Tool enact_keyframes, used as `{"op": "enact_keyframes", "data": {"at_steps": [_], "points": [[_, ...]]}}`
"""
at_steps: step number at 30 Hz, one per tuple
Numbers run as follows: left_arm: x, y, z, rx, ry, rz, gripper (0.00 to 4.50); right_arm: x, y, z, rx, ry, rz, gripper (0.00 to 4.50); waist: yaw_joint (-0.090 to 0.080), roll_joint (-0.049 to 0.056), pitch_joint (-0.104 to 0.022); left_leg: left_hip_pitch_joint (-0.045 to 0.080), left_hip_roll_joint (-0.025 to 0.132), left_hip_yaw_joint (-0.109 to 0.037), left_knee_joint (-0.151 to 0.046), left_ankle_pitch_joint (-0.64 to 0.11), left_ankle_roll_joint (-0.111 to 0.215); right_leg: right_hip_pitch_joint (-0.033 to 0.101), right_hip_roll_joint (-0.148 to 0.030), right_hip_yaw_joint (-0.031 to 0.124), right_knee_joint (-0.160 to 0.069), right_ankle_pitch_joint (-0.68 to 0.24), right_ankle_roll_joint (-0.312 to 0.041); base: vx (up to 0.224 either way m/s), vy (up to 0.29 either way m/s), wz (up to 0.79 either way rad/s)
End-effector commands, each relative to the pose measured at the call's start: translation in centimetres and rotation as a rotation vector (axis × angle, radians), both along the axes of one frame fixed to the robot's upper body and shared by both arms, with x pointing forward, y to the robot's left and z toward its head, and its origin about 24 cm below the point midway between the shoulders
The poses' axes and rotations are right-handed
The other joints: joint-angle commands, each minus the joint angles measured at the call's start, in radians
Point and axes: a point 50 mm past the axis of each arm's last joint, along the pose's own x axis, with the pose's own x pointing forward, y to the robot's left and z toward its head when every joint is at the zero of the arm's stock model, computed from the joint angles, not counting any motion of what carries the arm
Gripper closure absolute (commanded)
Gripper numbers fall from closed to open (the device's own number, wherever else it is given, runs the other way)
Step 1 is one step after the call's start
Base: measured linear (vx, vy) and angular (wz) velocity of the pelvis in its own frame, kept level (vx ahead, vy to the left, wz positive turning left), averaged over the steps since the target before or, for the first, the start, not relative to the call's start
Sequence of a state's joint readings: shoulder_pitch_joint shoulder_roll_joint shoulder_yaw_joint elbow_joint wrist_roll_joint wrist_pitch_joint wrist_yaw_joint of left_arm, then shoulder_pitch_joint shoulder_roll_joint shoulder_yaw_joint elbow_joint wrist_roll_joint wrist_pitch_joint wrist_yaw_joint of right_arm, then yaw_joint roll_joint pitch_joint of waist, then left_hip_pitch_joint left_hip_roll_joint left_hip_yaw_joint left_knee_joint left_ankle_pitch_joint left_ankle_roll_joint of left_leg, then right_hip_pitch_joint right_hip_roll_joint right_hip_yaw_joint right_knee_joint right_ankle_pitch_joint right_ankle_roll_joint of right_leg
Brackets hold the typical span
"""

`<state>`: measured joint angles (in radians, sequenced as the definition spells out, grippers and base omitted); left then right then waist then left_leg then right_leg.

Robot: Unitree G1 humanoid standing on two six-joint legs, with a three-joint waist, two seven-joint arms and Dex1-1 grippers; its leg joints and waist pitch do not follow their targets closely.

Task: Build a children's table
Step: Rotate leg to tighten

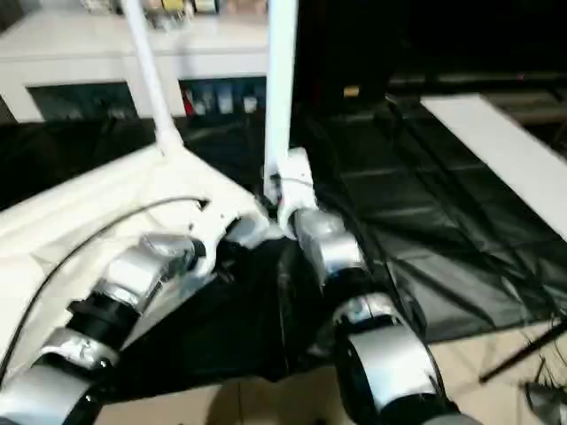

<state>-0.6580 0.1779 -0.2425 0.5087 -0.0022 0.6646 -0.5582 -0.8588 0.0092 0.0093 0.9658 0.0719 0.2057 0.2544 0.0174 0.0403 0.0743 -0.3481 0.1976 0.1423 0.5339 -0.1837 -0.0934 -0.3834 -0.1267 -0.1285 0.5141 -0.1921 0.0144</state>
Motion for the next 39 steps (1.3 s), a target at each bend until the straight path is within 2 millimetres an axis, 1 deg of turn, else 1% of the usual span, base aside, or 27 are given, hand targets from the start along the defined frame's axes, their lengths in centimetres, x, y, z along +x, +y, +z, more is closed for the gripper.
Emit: {"op": "enact_keyframes", "data": {"at_steps": [1, 3, 4, 5, 6, 7, 8, 9, 10, 11, 12, 13, 14, 15, 16, 17, 18, 19, 20, 21, 22, 23, 24, 25, 26, 28, 39], "points": [[0.9, 0.1, 1.3, -0.002, -0.06, 0.013, 4.5, -1.0, 0.2, -2.2, -0.009, 0.119, 0.026, 1.88, -0.004, 0.003, -0.048, 0.046, 0.007, -0.001, -0.063, -0.67, 0.001, 0.007, -0.026, -0.007, -0.101, -0.638, -0.03, 0.0, 0.0, 0.0], [0.9, 0.1, 1.4, -0.002, -0.061, 0.014, 4.5, -0.9, 0.2, -2.0, -0.004, 0.113, 0.026, 1.88, -0.005, 0.005, -0.044, 0.027, 0.013, -0.005, -0.07, -0.636, 0.007, 0.027, -0.026, -0.02, -0.101, -0.622, -0.016, 0.0, 0.0, 0.0], [0.9, 0.2, 1.4, -0.003, -0.062, 0.014, 4.5, -0.8, 0.2, -1.8, 0.003, 0.108, 0.029, 1.88, -0.002, 0.015, -0.043, 0.014, 0.031, -0.01, -0.089, -0.68, 0.002, 0.044, -0.021, -0.018, -0.074, -0.56, -0.022, 0.0, 0.0, 0.0], [1.0, 0.2, 1.4, -0.003, -0.063, 0.015, 4.5, -0.7, 0.2, -1.4, 0.01, 0.099, 0.035, 1.88, 0.008, 0.019, -0.042, 0.005, 0.049, -0.008, -0.113, -0.743, -0.01, 0.054, -0.015, -0.001, -0.035, -0.482, -0.047, 0.0, 0.0, 0.0], [1.0, 0.3, 1.4, -0.002, -0.062, 0.015, 4.5, -0.6, 0.3, -1.2, 0.023, 0.09, 0.044, 1.88, 0.013, 0.019, -0.042, 0.009, 0.052, -0.003, -0.12, -0.765, -0.017, 0.049, -0.012, 0.007, -0.027, -0.456, -0.063, 0.0, 0.0, 0.0], [1.0, 0.4, 1.3, -0.002, -0.062, 0.015, 4.5, -0.5, 0.3, -0.9, 0.044, 0.081, 0.053, 1.88, 0.015, 0.007, -0.039, 0.032, 0.037, 0.008, -0.107, -0.764, -0.024, 0.022, -0.012, 0.011, -0.05, -0.499, -0.077, 0.0, 0.0, 0.0], [1.0, 0.4, 1.3, -0.002, -0.062, 0.015, 4.5, -0.5, 0.4, -0.8, 0.048, 0.079, 0.055, 1.88, 0.014, -0.001, -0.038, 0.051, 0.02, 0.013, -0.084, -0.728, -0.022, 0.001, -0.018, 0.004, -0.079, -0.573, -0.067, 0.0, 0.0, 0.0], [1.0, 0.4, 1.3, -0.002, -0.061, 0.014, 4.5, -0.4, 0.4, -0.6, 0.063, 0.073, 0.06, 1.68, 0.012, -0.011, -0.036, 0.056, -0.004, 0.013, -0.043, -0.603, -0.006, -0.007, -0.038, -0.017, -0.117, -0.705, -0.03, 0.0, 0.0, 0.0], [1.0, 0.5, 1.3, -0.001, -0.061, 0.014, 4.5, -0.4, 0.5, -0.5, 0.07, 0.068, 0.068, 1.55, 0.011, -0.002, -0.037, 0.032, 0.0, 0.008, -0.043, -0.54, 0.006, 0.02, -0.042, -0.032, -0.119, -0.72, 0.004, 0.0, 0.0, 0.0], [1.0, 0.6, 1.4, -0.001, -0.062, 0.014, 4.5, -0.4, 0.5, -0.2, 0.079, 0.061, 0.08, 1.48, 0.008, 0.019, -0.037, 0.02, 0.024, -0.003, -0.066, -0.601, -0.002, 0.039, -0.034, -0.038, -0.099, -0.637, 0.006, 0.0, 0.0, 0.0], [1.1, 0.6, 1.4, -0.001, -0.062, 0.014, 4.5, -0.4, 0.5, -0.2, 0.08, 0.059, 0.083, 1.45, 0.007, 0.024, -0.037, 0.002, 0.04, -0.012, -0.087, -0.654, -0.004, 0.061, -0.026, -0.034, -0.067, -0.562, -0.003, 0.0, 0.0, 0.0], [1.1, 0.7, 1.4, -0.001, -0.062, 0.013, 4.5, -0.4, 0.5, -0.1, 0.08, 0.055, 0.089, 1.35, 0.027, 0.035, -0.037, -0.04, 0.083, -0.02, -0.151, -0.783, -0.009, 0.104, -0.01, 0.006, 0.066, -0.356, -0.051, 0.0, 0.0, 0.0], [1.1, 0.7, 1.5, -0.002, -0.063, 0.01, 4.5, -0.3, 0.5, 0.1, 0.08, 0.043, 0.093, 1.35, 0.051, 0.046, -0.041, -0.038, 0.092, -0.005, -0.172, -0.833, -0.022, 0.098, -0.001, 0.022, 0.104, -0.249, -0.09, 0.0, 0.0, 0.0], [1.1, 0.7, 1.5, -0.002, -0.063, 0.01, 4.5, -0.3, 0.5, 0.1, 0.08, 0.043, 0.093, 1.22, 0.036, -0.007, -0.031, 0.017, 0.057, 0.024, -0.144, -0.795, -0.017, 0.033, 0.005, 0.047, 0.042, -0.342, -0.102, -0.011, -0.073, 0.09], [1.1, 0.8, 1.5, -0.003, -0.063, 0.008, 4.5, -0.2, 0.5, 0.3, 0.08, 0.036, 0.094, 1.11, 0.05, -0.057, -0.029, 0.125, -0.041, 0.049, 0.047, -0.468, -0.01, -0.093, -0.036, 0.021, -0.141, -0.842, -0.011, 0.088, -0.077, 0.23], [1.2, 0.8, 1.6, -0.003, -0.064, 0.005, 4.5, -0.2, 0.4, 0.4, 0.078, 0.029, 0.096, 1.11, 0.046, -0.06, -0.023, 0.102, -0.044, 0.043, 0.071, -0.343, 0.02, -0.084, -0.067, 0.043, -0.147, -0.964, 0.012, 0.168, -0.062, -0.11], [1.2, 0.8, 1.6, -0.004, -0.065, 0.002, 4.5, -0.2, 0.4, 0.5, 0.081, 0.019, 0.103, 1.11, 0.063, -0.043, -0.047, -0.025, -0.011, 0.005, 0.004, -0.162, 0.049, 0.062, -0.107, 0.076, -0.062, -0.859, -0.003, 0.14, -0.022, -0.2], [1.2, 0.8, 1.6, -0.004, -0.065, 0.002, 4.5, -0.2, 0.4, 0.5, 0.081, 0.019, 0.103, 1.11, 0.08, -0.012, -0.073, -0.022, 0.015, 0.003, -0.04, -0.103, 0.024, 0.052, -0.056, 0.054, -0.029, -0.551, -0.031, 0.103, 0.016, -0.41], [1.2, 0.8, 1.6, -0.005, -0.066, -0.002, 4.5, -0.1, 0.4, 0.7, 0.087, 0.014, 0.114, 1.11, 0.072, -0.014, -0.075, -0.015, 0.018, 0.004, -0.039, -0.095, 0.014, 0.038, -0.04, 0.051, -0.014, -0.402, -0.066, 0.0, 0.0, 0.0], [1.3, 0.8, 1.6, -0.008, -0.067, -0.004, 4.5, -0.1, 0.3, 0.8, 0.093, 0.01, 0.12, 1.11, 0.069, -0.01, -0.065, -0.008, 0.018, 0.014, -0.045, -0.178, -0.005, 0.024, -0.02, 0.052, -0.008, -0.28, -0.143, 0.0, 0.0, 0.0], [1.3, 0.9, 1.7, -0.01, -0.068, -0.005, 4.5, -0.1, 0.3, 0.9, 0.097, 0.008, 0.123, 1.11, 0.061, -0.018, -0.054, 0.005, 0.011, 0.021, -0.045, -0.326, -0.009, 0.011, -0.011, 0.051, -0.02, -0.383, -0.167, 0.0, 0.0, 0.0], [1.3, 0.9, 1.7, -0.011, -0.068, -0.006, 4.5, -0.1, 0.2, 1.0, 0.097, 0.007, 0.123, 1.11, 0.058, -0.021, -0.053, 0.013, 0.007, 0.023, -0.041, -0.377, -0.007, 0.005, -0.011, 0.049, -0.027, -0.453, -0.16, 0.0, 0.0, 0.0], [1.3, 0.9, 1.7, -0.011, -0.069, -0.007, 4.5, -0.1, 0.2, 1.0, 0.095, 0.005, 0.124, 1.11, 0.057, -0.02, -0.058, 0.023, 0.005, 0.025, -0.036, -0.396, -0.001, 0.002, -0.017, 0.053, -0.035, -0.494, -0.151, 0.0, 0.0, 0.0], [1.3, 0.9, 1.7, -0.011, -0.07, -0.007, 4.5, 0.0, 0.1, 1.0, 0.093, 0.003, 0.124, 1.11, 0.054, -0.019, -0.058, 0.01, 0.008, 0.022, -0.041, -0.379, 0.008, 0.01, -0.015, 0.053, -0.032, -0.473, -0.149, 0.0, 0.0, 0.0], [1.3, 0.8, 1.7, -0.012, -0.07, -0.008, 4.5, 0.0, 0.0, 1.0, 0.093, 0.001, 0.125, 1.11, 0.053, -0.021, -0.059, 0.007, 0.008, 0.022, -0.042, -0.369, 0.012, 0.012, -0.014, 0.052, -0.031, -0.465, -0.141, 0.0, 0.0, 0.0], [1.3, 0.8, 1.7, -0.014, -0.071, -0.009, 4.5, 0.0, 0.0, 1.1, 0.117, 0.001, 0.128, 1.11, 0.054, -0.025, -0.062, 0.008, 0.007, 0.025, -0.039, -0.343, 0.018, 0.013, -0.015, 0.054, -0.031, -0.454, -0.142, 0.0, 0.0, 0.0], [1.2, 0.7, 1.6, -0.026, -0.066, -0.028, 4.5, 0.2, -0.2, 1.4, 0.136, 0.0, 0.135, 2.09, 0.059, -0.027, -0.069, -0.004, 0.009, 0.027, -0.034, -0.262, 0.026, 0.024, -0.014, 0.055, -0.015, -0.377, -0.171, 0.0, 0.0, 0.0]]}}
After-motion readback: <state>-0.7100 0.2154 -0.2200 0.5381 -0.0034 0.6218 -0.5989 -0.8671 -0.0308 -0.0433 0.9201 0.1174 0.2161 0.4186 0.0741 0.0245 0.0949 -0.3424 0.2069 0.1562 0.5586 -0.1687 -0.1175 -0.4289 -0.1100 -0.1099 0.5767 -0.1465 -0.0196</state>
